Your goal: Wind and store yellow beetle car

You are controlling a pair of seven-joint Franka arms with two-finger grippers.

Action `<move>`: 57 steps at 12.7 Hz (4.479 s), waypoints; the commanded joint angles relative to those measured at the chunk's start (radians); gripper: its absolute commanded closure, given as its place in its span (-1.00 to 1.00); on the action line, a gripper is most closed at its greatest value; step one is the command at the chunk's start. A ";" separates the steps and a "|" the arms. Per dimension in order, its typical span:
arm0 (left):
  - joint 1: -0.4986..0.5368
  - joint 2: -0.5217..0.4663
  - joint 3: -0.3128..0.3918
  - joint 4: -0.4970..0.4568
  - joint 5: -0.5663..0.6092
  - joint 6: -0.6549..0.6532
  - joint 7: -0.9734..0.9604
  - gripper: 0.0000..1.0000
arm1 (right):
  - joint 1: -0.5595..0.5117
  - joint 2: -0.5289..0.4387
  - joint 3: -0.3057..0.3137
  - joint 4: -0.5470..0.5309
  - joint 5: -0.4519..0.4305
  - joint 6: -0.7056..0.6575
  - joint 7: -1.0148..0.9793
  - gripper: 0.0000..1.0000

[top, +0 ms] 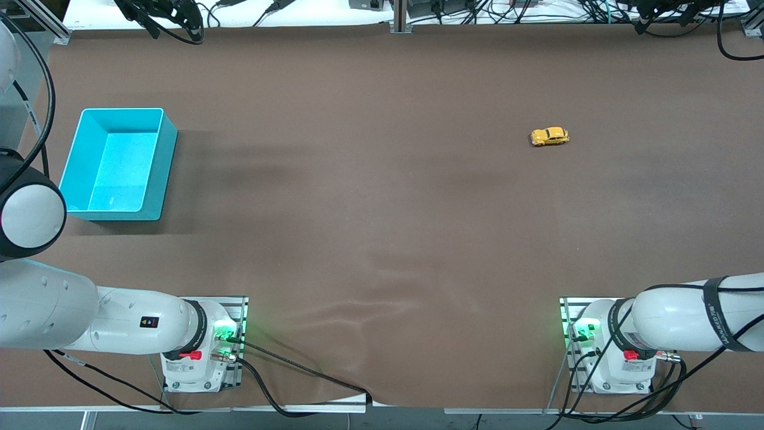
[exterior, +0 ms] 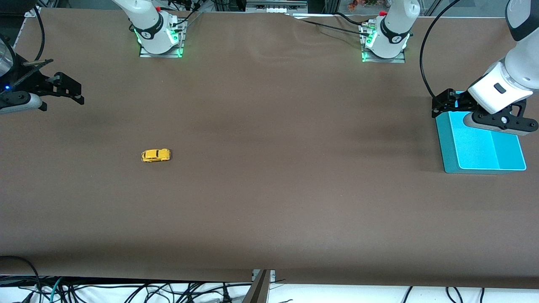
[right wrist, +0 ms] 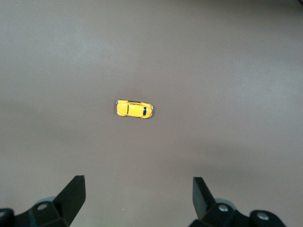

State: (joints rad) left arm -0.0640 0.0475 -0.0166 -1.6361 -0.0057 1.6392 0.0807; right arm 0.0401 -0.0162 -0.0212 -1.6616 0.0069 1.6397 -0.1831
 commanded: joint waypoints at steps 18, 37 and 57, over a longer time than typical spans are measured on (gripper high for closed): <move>-0.007 0.012 0.000 0.041 0.009 -0.045 -0.010 -1.00 | -0.011 -0.004 0.006 0.020 0.015 -0.024 0.004 -1.00; -0.010 0.034 -0.002 0.079 0.009 -0.064 -0.010 -1.00 | -0.011 -0.004 0.006 0.016 0.016 -0.029 0.002 -1.00; -0.010 0.034 -0.002 0.079 0.009 -0.064 -0.010 -1.00 | -0.012 0.320 0.061 -0.231 0.015 0.406 -1.115 -1.00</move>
State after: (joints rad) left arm -0.0671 0.0675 -0.0190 -1.5904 -0.0057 1.5985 0.0807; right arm 0.0404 0.2637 0.0284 -1.8919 0.0097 1.9897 -1.1577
